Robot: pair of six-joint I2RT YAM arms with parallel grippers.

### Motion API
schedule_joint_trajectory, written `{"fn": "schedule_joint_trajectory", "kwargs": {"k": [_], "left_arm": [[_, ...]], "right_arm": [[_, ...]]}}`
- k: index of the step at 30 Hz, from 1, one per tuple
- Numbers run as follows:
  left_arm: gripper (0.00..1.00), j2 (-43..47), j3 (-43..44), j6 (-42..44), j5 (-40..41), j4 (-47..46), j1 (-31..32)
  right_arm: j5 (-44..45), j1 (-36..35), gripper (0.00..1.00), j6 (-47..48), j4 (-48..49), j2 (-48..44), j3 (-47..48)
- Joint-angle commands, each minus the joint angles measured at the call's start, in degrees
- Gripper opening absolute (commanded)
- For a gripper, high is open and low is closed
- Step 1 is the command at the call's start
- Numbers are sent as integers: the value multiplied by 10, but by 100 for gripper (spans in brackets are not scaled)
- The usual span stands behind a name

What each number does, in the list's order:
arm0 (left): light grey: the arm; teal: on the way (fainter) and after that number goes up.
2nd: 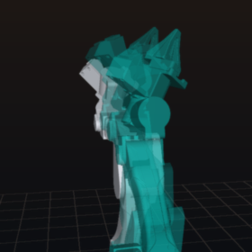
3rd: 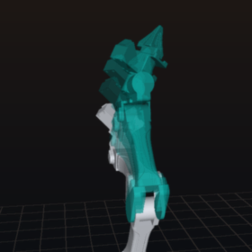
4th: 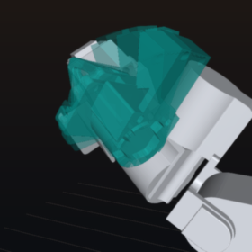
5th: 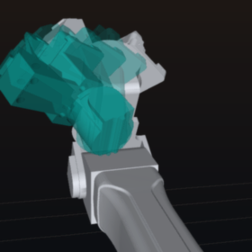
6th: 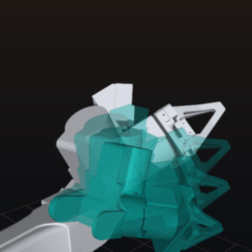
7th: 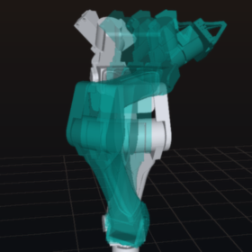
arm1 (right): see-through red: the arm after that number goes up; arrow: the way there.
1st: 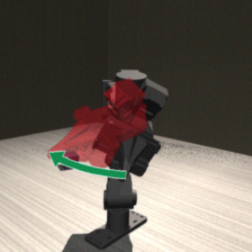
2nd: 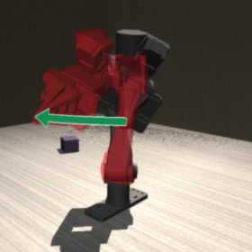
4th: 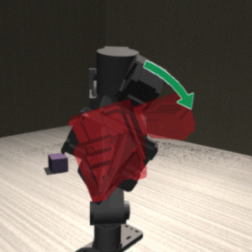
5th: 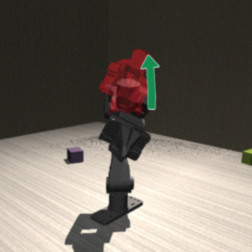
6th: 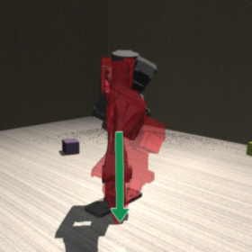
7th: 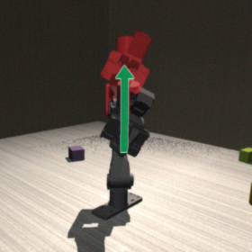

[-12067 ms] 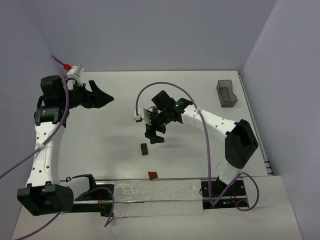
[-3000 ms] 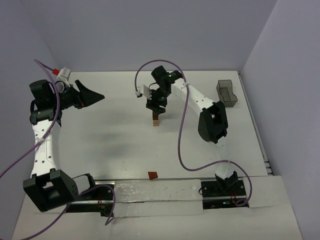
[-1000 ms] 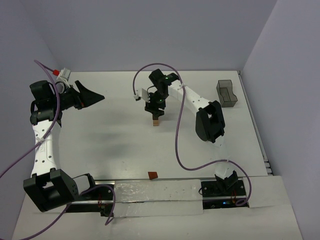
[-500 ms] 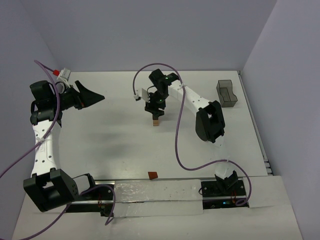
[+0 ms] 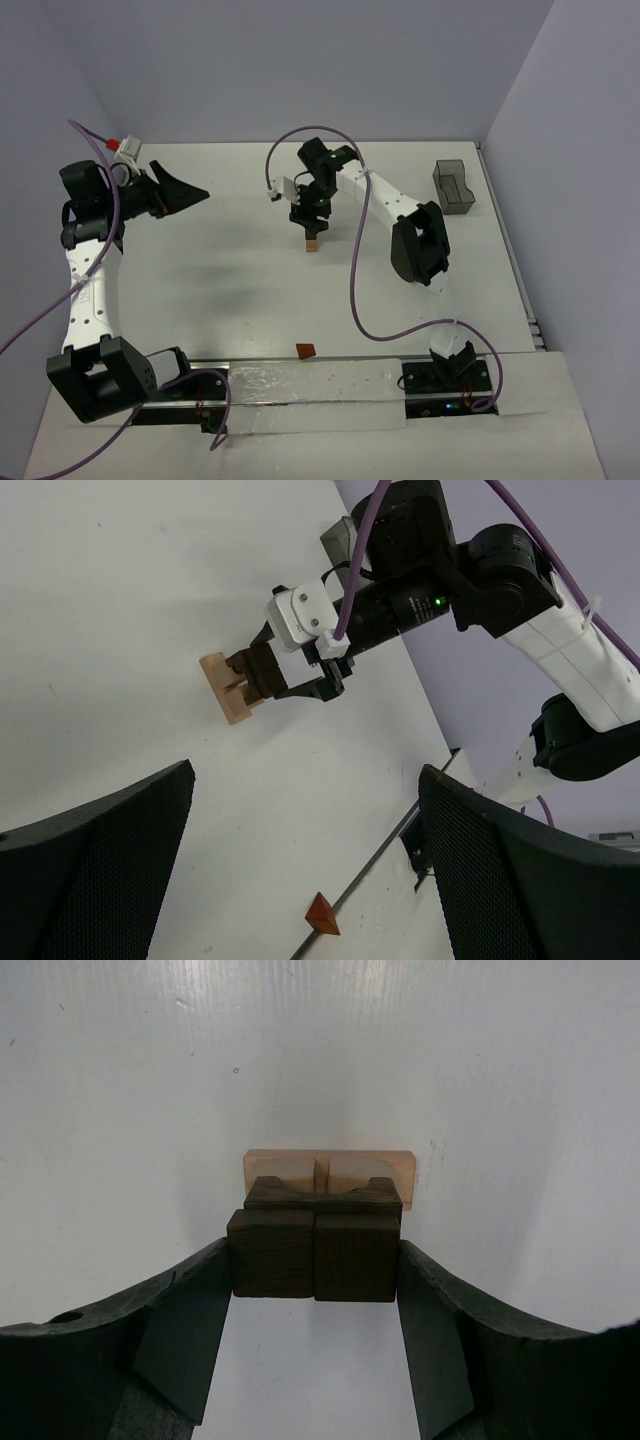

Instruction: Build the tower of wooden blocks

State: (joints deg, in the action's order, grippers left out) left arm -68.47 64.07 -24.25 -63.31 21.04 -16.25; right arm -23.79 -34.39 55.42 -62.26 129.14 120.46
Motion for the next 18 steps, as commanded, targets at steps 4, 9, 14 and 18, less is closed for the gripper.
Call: {"fn": "schedule_joint_trajectory", "kwargs": {"k": [4, 9, 14, 18], "left_arm": [[99, 1, 0, -4, -16, -28, -6], [99, 2, -1, -3, -16, -29, -6], [99, 2, 0, -3, -15, -28, -6], [99, 2, 0, -3, -16, -28, -6]], "right_arm": [[-8, -7, 69, 8, -10, 1, 30], [-8, -8, 70, 8, -9, 3, 28], [-7, -8, 70, 8, -8, 6, 26], [-6, -8, 72, 7, -6, 7, 25]]}}
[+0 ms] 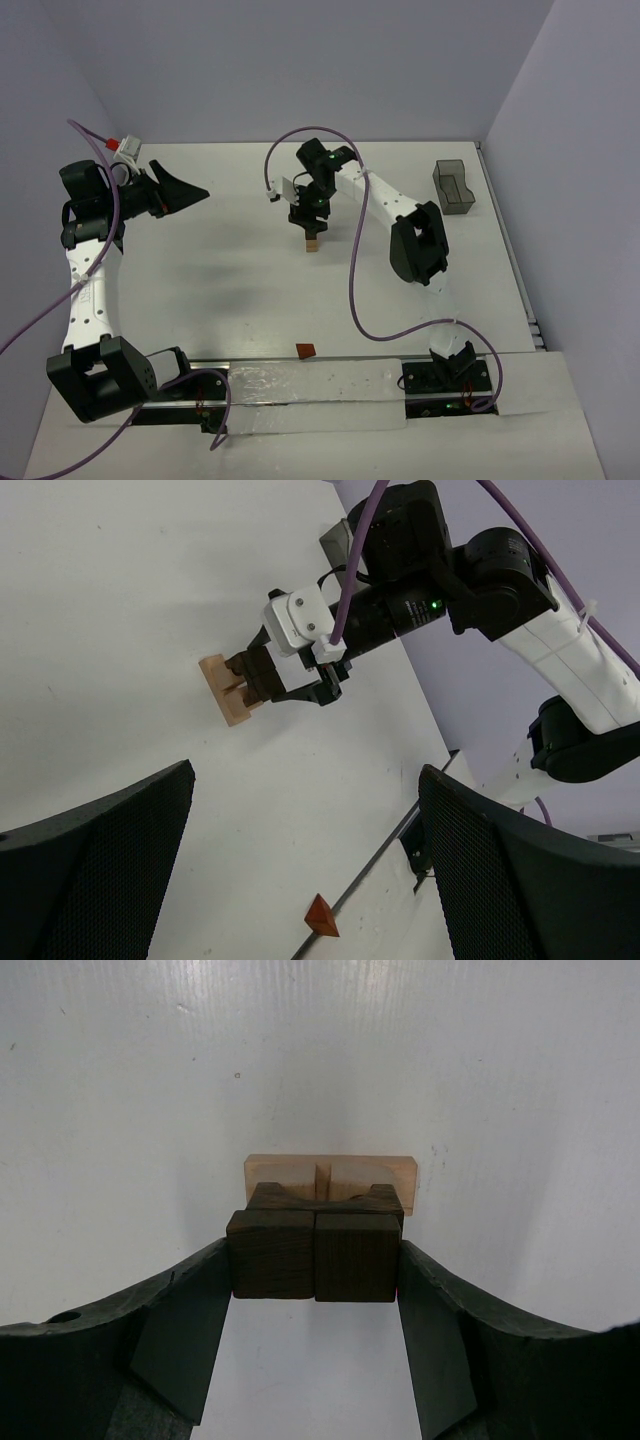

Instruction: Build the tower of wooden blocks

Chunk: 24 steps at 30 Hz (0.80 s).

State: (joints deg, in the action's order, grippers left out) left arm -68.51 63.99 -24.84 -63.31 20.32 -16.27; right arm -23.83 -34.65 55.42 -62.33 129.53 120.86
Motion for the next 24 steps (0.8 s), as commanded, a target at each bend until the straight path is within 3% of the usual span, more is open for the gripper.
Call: {"fn": "schedule_joint_trajectory", "kwargs": {"k": [1, 24], "left_arm": [[99, 2, 1, 3, -16, -20, -6], [99, 5, -1, 2, -18, -21, -8]], "right_arm": [[-5, -5, 73, 7, -4, 4, 21], [-3, -5, 95, 4, 8, 5, 11]]}}
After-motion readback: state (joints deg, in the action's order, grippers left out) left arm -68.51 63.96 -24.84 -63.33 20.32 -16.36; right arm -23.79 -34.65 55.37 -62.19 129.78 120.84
